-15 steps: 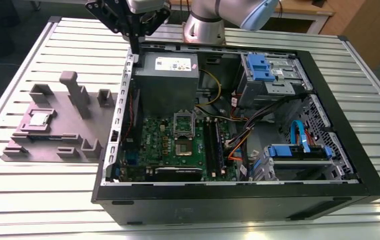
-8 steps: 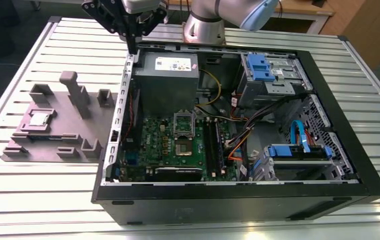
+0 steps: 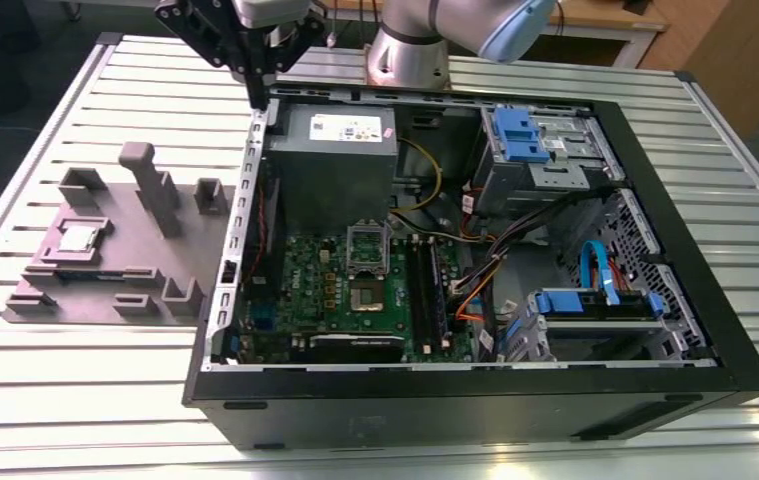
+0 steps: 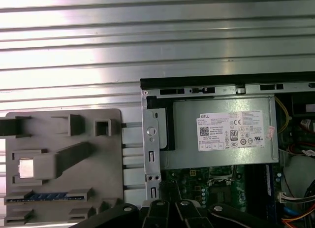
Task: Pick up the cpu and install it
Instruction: 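Reach for the cpu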
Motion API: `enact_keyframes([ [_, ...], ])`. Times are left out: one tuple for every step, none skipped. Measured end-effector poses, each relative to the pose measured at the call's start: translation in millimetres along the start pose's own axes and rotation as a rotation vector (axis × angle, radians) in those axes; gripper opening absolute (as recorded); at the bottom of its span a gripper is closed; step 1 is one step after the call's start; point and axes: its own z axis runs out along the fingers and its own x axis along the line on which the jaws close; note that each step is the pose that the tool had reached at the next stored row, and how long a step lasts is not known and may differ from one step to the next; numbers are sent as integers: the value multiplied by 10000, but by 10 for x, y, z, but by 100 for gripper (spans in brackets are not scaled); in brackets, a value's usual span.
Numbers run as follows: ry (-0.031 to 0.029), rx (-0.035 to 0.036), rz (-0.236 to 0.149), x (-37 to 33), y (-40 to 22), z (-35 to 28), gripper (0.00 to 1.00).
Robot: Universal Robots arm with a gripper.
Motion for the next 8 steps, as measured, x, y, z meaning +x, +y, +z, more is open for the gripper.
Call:
enact_keyframes([
  [1,1,-1,8,-1,0,10],
  [0,1,0,16,-1,2,10],
  [0,0,0,24,-2,3,10],
  [0,0,0,31,-3,4,10],
  [0,1,0,38,-3,4,10],
  [0,-1,-1,46,-4,6,10],
  [0,0,0,53,-4,6,10],
  [1,1,0,59,-5,7,10],
])
